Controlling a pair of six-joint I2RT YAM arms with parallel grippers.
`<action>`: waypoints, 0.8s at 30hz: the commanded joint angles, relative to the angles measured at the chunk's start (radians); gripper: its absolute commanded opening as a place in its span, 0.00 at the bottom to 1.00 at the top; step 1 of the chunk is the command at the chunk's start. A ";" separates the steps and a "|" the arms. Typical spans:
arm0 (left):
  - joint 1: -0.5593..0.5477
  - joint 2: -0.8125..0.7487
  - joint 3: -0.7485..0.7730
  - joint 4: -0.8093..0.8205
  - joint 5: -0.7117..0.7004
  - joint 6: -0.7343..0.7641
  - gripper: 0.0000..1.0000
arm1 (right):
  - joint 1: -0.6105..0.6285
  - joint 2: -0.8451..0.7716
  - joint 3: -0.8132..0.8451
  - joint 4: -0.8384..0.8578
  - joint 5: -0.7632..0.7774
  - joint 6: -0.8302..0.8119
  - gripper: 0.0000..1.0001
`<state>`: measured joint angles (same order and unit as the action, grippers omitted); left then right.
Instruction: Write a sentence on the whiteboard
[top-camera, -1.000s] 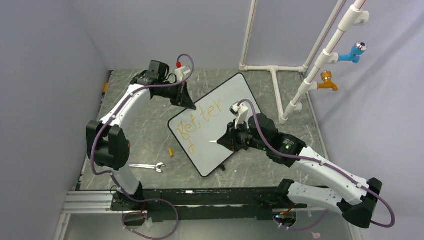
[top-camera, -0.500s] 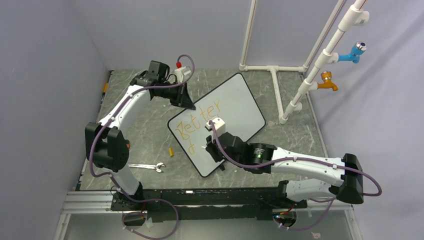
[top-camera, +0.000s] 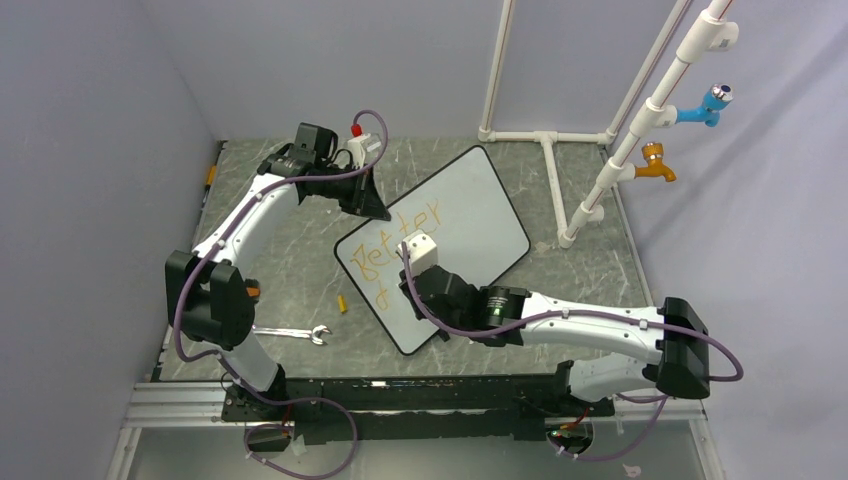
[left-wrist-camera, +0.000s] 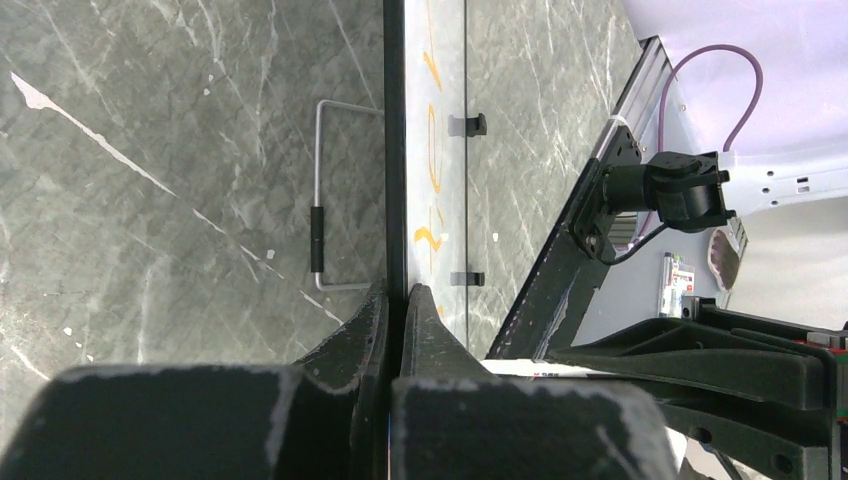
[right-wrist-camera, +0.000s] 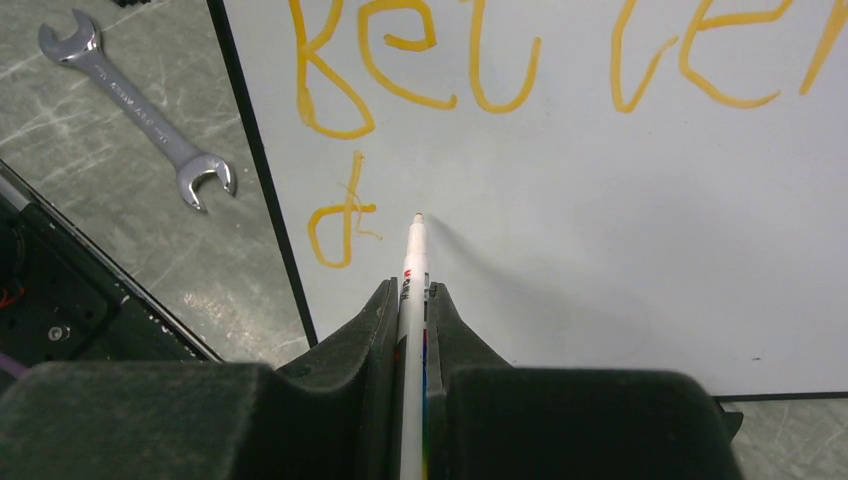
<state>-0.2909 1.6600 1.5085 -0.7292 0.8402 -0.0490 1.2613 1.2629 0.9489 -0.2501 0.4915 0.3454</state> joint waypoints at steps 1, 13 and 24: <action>0.002 -0.054 -0.001 0.088 -0.043 0.057 0.00 | 0.005 0.015 0.055 0.061 0.023 -0.016 0.00; 0.002 -0.062 -0.013 0.105 -0.028 0.014 0.00 | 0.005 0.071 0.082 0.067 0.007 -0.026 0.00; 0.001 -0.062 -0.013 0.105 -0.029 0.011 0.00 | 0.006 0.081 0.072 0.069 -0.053 -0.018 0.00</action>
<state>-0.2913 1.6516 1.4921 -0.7074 0.8406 -0.0723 1.2625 1.3411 0.9962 -0.2222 0.4828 0.3279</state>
